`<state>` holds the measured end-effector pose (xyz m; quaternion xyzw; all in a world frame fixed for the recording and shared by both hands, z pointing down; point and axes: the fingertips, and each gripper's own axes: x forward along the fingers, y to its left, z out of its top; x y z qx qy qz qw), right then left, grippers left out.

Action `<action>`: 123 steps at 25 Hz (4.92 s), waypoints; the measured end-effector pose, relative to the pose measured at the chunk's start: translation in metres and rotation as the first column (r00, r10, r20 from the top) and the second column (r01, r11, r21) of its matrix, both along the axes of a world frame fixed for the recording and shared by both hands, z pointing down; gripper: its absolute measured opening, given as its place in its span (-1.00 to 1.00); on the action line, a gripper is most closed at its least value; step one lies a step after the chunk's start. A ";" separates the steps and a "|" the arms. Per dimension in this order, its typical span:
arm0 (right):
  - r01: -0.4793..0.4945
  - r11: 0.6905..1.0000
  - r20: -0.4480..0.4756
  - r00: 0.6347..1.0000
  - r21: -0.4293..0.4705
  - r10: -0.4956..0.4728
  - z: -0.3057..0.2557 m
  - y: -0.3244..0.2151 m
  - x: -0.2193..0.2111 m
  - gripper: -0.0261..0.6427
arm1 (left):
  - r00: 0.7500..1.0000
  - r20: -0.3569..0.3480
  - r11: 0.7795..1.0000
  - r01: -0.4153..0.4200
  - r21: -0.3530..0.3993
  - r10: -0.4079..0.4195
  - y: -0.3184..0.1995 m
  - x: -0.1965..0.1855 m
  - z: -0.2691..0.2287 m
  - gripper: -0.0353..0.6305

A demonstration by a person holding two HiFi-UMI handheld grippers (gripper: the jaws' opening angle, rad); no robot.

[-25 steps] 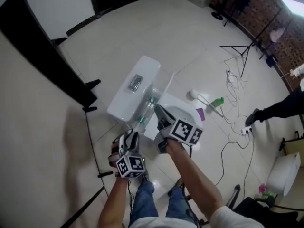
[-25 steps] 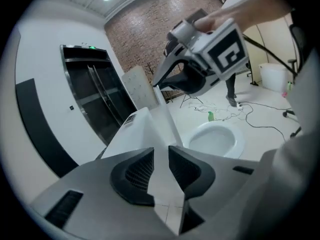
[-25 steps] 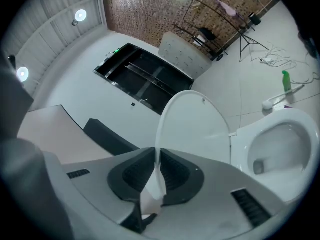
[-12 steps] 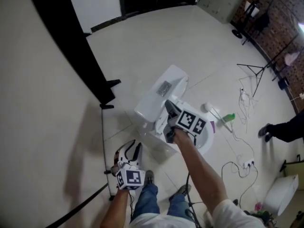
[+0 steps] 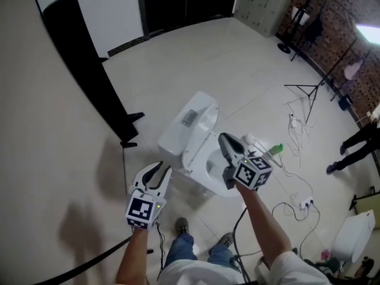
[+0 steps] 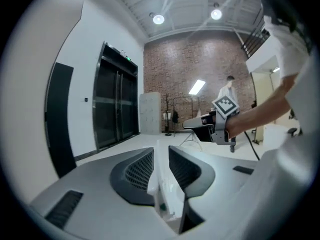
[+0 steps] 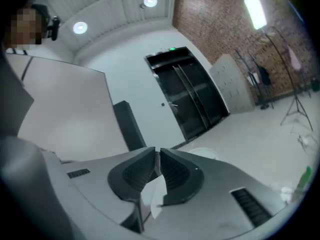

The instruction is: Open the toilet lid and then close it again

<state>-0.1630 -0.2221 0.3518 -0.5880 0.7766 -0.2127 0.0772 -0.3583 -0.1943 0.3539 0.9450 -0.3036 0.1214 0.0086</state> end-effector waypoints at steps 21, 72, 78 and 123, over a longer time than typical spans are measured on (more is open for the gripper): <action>0.172 0.984 -0.506 0.852 0.037 -0.130 -0.038 0.280 0.053 -0.83 | 0.865 -0.223 0.873 -0.478 -0.092 0.450 0.179 0.153 -0.090 -0.62; -0.066 0.996 -0.315 0.948 -0.059 0.044 0.063 0.227 -0.040 -0.83 | 0.993 0.067 0.949 -0.076 -0.305 0.101 0.035 0.012 0.175 -0.50; -0.058 0.994 -0.284 0.958 -0.090 0.030 0.126 0.209 -0.030 -0.83 | 0.997 0.035 0.937 -0.057 -0.343 0.073 0.002 0.039 0.248 -0.37; -0.130 0.956 -0.047 0.991 -0.265 0.122 0.289 0.353 0.077 -0.83 | 0.326 0.890 0.771 -0.635 -0.044 0.319 0.124 0.189 0.476 -0.71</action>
